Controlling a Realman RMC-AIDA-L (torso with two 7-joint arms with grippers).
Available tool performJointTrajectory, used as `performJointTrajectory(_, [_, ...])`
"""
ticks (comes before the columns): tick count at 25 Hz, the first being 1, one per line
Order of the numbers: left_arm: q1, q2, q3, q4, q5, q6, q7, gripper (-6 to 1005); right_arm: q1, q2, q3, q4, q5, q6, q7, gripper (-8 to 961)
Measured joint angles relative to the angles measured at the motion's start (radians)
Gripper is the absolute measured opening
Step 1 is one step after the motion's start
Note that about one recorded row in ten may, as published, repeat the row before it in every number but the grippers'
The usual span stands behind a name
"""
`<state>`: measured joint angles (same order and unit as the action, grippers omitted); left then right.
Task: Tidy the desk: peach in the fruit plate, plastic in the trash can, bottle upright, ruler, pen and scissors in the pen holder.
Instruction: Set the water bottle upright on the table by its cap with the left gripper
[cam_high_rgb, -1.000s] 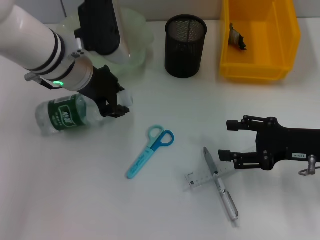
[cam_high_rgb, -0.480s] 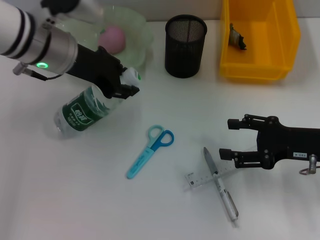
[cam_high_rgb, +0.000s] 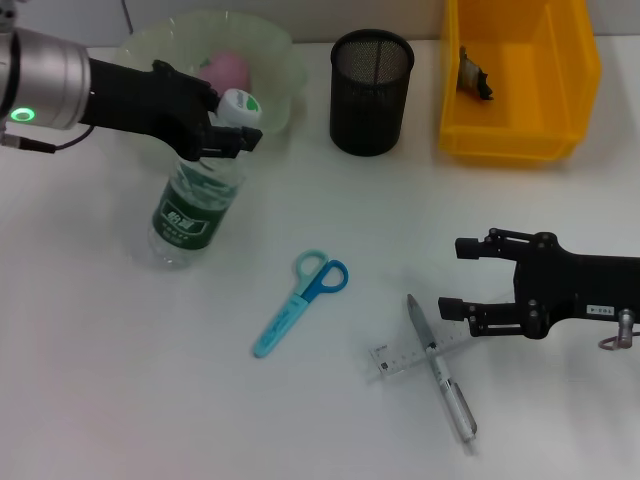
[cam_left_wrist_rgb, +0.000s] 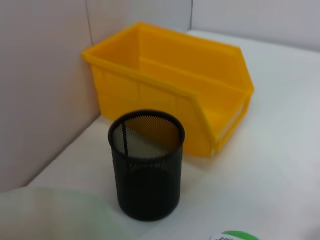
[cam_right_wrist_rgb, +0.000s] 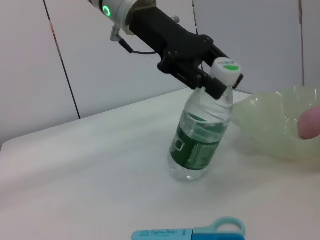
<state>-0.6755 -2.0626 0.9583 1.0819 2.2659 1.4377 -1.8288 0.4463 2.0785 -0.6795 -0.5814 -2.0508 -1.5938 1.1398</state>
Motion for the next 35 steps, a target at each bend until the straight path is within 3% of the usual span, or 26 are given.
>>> performJointTrajectory(6, [0.04, 0.004, -0.032, -0.001, -0.066, 0.005, 0.03, 448, 0.003, 0.0, 0.0, 0.002, 0.0, 0.0, -0.004, 833])
performJointTrajectory(15, [0.126, 0.028, -0.05, -0.007, -0.218, 0.006, 0.074, 447, -0.011, 0.0, 0.0, 0.027, 0.078, -0.01, -0.074, 833])
performJointTrajectory(26, [0.158, 0.027, -0.141, -0.028, -0.258, 0.021, 0.114, 447, -0.009, 0.0, 0.0, 0.039, 0.09, -0.011, -0.104, 832])
performJointTrajectory(35, [0.187, 0.034, -0.147, -0.07, -0.329, 0.03, 0.187, 447, -0.002, 0.0, 0.0, 0.07, 0.1, -0.004, -0.14, 832])
